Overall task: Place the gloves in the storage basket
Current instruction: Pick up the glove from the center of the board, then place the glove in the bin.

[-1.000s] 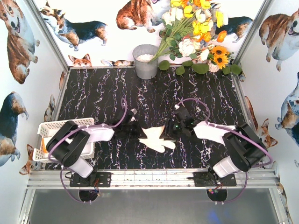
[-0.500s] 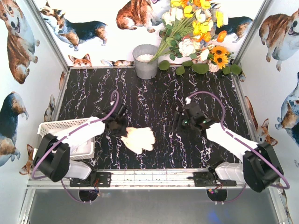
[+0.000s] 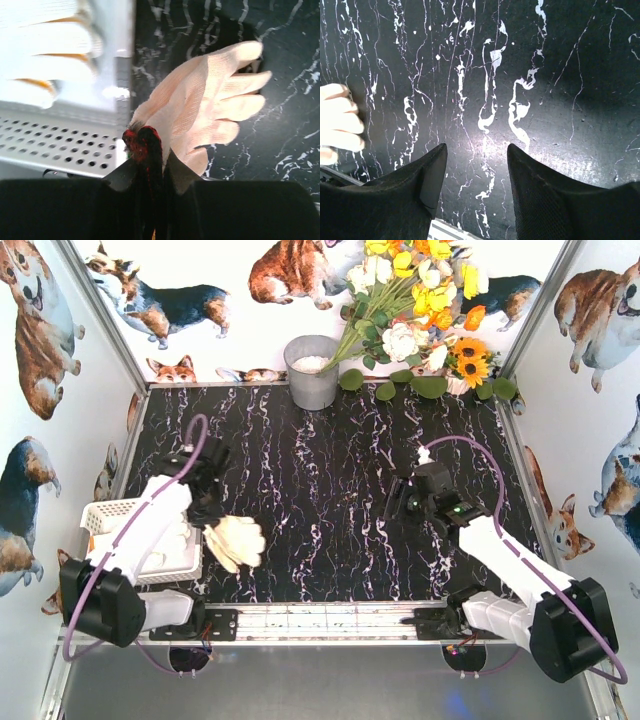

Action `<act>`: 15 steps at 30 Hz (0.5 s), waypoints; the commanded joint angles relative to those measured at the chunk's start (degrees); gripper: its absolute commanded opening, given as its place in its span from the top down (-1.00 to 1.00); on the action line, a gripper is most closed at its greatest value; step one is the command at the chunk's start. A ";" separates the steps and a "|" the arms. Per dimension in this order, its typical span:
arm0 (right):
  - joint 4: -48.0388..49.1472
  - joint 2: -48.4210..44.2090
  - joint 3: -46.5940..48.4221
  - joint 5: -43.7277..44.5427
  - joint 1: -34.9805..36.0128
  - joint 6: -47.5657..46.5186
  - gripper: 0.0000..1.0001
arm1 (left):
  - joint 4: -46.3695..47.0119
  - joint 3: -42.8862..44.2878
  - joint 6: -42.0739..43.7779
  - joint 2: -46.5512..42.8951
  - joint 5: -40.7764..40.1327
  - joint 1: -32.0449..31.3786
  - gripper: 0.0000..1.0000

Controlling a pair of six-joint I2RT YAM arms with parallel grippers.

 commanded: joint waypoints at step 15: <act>4.17 -0.93 -2.25 -2.56 -0.86 -3.34 -0.08 | -10.90 11.06 10.70 -5.31 -7.99 19.52 1.00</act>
